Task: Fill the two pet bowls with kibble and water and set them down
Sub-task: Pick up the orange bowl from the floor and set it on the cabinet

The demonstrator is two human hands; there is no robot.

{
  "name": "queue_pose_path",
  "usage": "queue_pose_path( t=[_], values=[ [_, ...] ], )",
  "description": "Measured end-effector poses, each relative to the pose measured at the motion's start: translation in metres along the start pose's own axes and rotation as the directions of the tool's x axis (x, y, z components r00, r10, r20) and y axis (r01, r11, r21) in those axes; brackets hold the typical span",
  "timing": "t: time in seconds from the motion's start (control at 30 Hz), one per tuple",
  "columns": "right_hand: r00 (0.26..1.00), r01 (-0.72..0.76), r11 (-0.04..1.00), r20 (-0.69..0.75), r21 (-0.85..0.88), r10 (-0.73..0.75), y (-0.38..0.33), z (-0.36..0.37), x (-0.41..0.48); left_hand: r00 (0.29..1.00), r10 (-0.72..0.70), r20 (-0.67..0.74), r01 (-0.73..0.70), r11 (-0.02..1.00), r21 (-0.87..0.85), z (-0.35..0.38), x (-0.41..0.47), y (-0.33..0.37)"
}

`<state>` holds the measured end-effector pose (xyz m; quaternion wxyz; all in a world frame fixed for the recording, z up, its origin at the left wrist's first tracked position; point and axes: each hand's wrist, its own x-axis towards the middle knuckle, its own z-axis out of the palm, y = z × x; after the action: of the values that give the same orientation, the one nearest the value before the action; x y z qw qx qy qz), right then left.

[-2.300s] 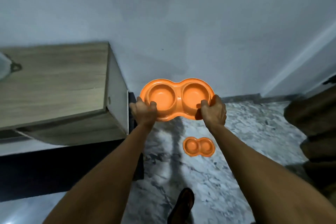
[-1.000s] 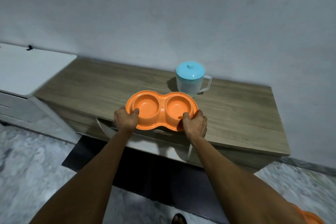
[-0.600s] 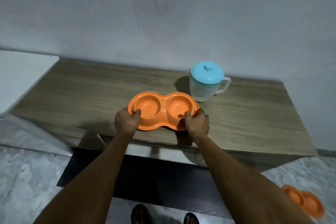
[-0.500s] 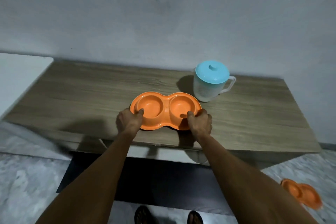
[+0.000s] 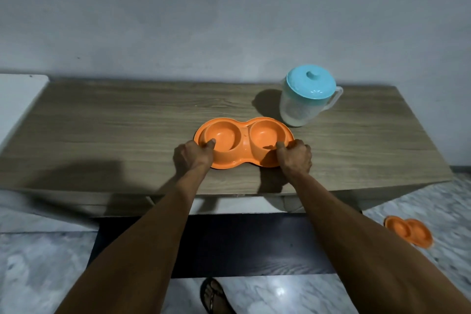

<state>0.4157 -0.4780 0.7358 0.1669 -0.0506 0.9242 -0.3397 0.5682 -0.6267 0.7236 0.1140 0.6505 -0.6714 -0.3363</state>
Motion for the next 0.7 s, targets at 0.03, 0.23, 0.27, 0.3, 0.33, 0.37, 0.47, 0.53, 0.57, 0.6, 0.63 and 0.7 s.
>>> queue_pose_path(
  t=[0.03,0.23,0.27,0.3,0.33,0.37,0.47,0.53,0.57,0.6,0.63,0.7],
  values=[
    [1.000,0.003,1.000,0.000,-0.002,-0.003,0.001,0.000,-0.001,1.000,0.007,0.008,-0.007,1.000,0.008,0.000,0.000,0.000],
    [1.000,0.025,0.999,-0.001,0.038,-0.025,0.008,-0.012,-0.020,0.999,0.008,0.053,-0.005,0.999,-0.044,-0.010,-0.021,-0.004],
    [1.000,0.030,0.998,0.001,0.046,-0.030,0.010,-0.015,-0.027,0.998,0.001,0.060,0.005,0.996,-0.085,-0.013,-0.029,-0.006],
    [0.999,0.039,0.998,0.003,0.052,-0.040,0.012,-0.018,-0.035,0.998,0.001,0.057,0.006,0.993,-0.114,-0.018,-0.038,-0.007],
    [0.999,0.050,0.997,0.009,0.061,-0.051,0.016,-0.022,-0.043,0.999,0.005,0.048,0.002,0.992,-0.127,-0.023,-0.047,-0.010],
    [0.998,0.063,0.995,0.016,0.073,-0.065,0.021,-0.025,-0.052,0.999,0.011,0.035,-0.006,0.991,-0.136,-0.028,-0.055,-0.015],
    [0.994,0.105,0.988,0.026,0.110,-0.108,0.040,-0.034,-0.081,0.999,0.026,-0.040,-0.033,0.984,-0.173,-0.042,-0.082,-0.033],
    [0.991,0.126,0.987,0.031,0.103,-0.130,0.054,-0.037,-0.100,0.996,0.010,-0.091,-0.028,0.980,-0.198,-0.047,-0.098,-0.051],
    [0.990,0.135,0.987,0.039,0.092,-0.139,0.062,-0.038,-0.109,0.994,0.002,-0.109,-0.024,0.979,-0.204,-0.049,-0.105,-0.061],
    [0.987,0.146,0.986,0.050,0.084,-0.150,0.070,-0.037,-0.117,0.992,-0.004,-0.124,-0.023,0.977,-0.212,-0.050,-0.111,-0.072],
    [0.985,0.158,0.984,0.058,0.079,-0.163,0.078,-0.036,-0.124,0.991,-0.009,-0.130,-0.021,0.975,-0.222,-0.050,-0.115,-0.085],
    [0.979,0.184,0.980,0.073,0.076,-0.190,0.094,-0.031,-0.137,0.991,-0.026,-0.133,-0.007,0.971,-0.240,-0.047,-0.122,-0.110]
  ],
)
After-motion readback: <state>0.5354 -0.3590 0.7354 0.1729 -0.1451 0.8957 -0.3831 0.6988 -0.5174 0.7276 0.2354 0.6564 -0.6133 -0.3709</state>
